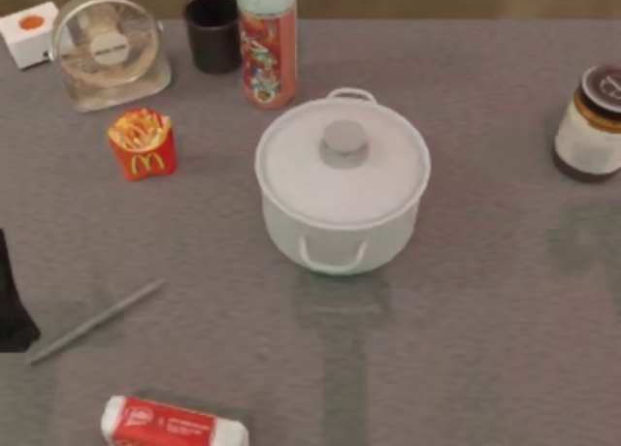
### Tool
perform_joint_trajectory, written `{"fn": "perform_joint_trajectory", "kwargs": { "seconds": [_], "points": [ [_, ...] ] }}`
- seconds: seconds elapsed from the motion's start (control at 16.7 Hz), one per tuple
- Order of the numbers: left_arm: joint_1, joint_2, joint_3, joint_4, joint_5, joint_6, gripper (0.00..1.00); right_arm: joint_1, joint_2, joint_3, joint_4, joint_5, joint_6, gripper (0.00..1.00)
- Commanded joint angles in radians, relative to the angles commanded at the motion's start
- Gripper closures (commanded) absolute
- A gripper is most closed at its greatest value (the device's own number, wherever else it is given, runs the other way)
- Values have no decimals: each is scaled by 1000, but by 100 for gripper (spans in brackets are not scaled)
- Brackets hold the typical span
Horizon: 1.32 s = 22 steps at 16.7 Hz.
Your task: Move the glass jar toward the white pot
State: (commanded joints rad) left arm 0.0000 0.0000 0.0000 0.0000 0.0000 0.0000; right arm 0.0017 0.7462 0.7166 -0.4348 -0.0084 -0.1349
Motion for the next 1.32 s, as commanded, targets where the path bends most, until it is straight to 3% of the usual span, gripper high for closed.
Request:
{"fn": "perform_joint_trajectory", "kwargs": {
  "seconds": [0.84, 1.08, 1.32],
  "points": [
    [0, 0, 0, 0, 0, 0, 0, 4, 1360, 1333, -801, -23, -238, 0],
    [0, 0, 0, 0, 0, 0, 0, 3, 1615, 1601, -943, -27, -282, 0],
    [0, 0, 0, 0, 0, 0, 0, 2, 1741, 1740, -1011, -28, -304, 0]
  ]
}}
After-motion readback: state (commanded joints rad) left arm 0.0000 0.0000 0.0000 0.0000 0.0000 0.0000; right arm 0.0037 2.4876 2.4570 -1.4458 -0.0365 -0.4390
